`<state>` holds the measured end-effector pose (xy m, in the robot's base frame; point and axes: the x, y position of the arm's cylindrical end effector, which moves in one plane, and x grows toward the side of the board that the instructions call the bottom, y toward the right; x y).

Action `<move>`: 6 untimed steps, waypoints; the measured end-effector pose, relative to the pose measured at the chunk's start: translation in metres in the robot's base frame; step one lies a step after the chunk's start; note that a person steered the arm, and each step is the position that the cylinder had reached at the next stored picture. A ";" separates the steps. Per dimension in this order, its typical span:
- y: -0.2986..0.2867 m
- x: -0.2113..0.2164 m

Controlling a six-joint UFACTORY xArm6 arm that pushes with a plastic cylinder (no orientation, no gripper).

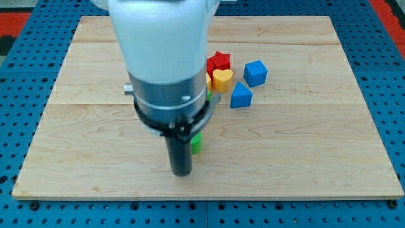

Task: Place the green circle at the bottom of the blue triangle

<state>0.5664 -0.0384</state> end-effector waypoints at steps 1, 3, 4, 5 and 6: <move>-0.015 -0.017; -0.073 -0.022; -0.063 -0.045; 0.000 -0.047; 0.056 -0.038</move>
<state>0.5283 0.0177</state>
